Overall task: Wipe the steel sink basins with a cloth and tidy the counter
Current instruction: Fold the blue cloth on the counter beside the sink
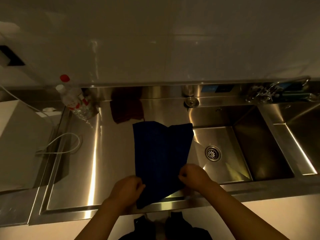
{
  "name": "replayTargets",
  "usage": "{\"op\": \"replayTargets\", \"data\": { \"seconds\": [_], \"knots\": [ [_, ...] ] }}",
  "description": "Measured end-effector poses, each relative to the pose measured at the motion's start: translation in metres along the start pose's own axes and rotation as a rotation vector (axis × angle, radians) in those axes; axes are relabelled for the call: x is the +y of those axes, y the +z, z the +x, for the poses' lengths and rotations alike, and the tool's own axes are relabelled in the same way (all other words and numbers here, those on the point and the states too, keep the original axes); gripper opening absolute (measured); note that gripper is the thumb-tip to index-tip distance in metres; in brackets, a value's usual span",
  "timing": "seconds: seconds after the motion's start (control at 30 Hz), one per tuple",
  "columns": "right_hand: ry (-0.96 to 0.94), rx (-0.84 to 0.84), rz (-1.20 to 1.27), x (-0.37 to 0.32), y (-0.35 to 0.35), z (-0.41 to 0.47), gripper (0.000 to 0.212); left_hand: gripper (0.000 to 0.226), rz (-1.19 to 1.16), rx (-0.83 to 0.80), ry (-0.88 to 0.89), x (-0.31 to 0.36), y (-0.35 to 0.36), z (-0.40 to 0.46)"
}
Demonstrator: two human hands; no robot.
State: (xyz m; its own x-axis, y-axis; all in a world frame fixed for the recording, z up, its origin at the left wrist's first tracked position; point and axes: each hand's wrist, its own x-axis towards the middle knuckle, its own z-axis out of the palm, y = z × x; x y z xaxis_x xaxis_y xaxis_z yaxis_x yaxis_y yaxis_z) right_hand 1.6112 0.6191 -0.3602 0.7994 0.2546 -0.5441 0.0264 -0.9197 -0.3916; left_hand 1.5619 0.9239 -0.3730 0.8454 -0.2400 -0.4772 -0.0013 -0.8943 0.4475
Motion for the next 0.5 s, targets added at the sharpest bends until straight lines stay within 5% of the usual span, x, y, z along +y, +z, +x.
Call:
{"op": "replayTargets", "data": {
  "seconds": [0.1,0.27,0.5],
  "knots": [
    [-0.048,0.196,0.031,-0.004,-0.014,0.028,0.039,0.024,0.014,0.066,0.071,0.011,-0.007,0.031],
    [-0.016,0.112,-0.074,-0.004,-0.011,0.061,0.079,0.05,0.081,0.007,0.114,0.024,0.0,0.063],
    [-0.034,0.257,-0.163,0.027,-0.006,0.062,0.047,0.056,0.046,-0.126,0.222,0.033,0.029,0.047]
  ]
}}
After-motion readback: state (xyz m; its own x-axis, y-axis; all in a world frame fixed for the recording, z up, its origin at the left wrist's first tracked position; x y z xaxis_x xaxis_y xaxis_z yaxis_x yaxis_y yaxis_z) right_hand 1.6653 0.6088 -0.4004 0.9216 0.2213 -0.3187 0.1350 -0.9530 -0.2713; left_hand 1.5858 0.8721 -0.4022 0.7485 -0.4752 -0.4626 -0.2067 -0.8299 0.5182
